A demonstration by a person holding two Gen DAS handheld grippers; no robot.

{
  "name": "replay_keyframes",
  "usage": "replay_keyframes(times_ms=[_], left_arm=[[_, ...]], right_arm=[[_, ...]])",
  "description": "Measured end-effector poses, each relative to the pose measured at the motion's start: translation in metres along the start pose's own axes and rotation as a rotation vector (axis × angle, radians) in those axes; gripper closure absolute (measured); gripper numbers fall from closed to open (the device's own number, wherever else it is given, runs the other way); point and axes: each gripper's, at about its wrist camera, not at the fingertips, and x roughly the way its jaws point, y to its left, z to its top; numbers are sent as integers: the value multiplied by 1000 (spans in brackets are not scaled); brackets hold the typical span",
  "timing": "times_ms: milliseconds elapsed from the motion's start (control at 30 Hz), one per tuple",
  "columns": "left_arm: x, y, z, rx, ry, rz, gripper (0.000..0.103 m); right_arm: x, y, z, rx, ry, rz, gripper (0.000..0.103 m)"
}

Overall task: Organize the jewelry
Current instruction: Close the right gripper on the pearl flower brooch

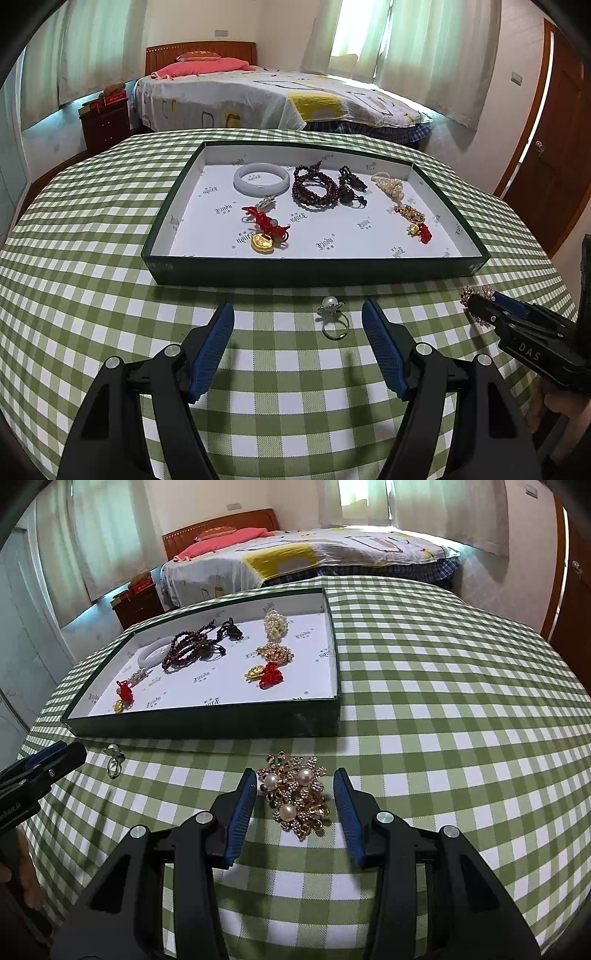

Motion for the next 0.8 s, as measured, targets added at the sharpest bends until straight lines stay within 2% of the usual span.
replay_keyframes(times_ms=[100,267,367,800], left_arm=[[1,0,-1,-2,4,-2,34],[3,-1,-2,1,11,-4,34],[4,-2,-2,1,10,-5,34],[11,-11,-2,25,27,-17,34]], right_arm=[[1,1,0,-2,3,3,71],[-3,4,-1,-13,-11,3,77],[-7,6,-1,-22,-26,8,84],[-16,8,0,-35,-38,12,86]])
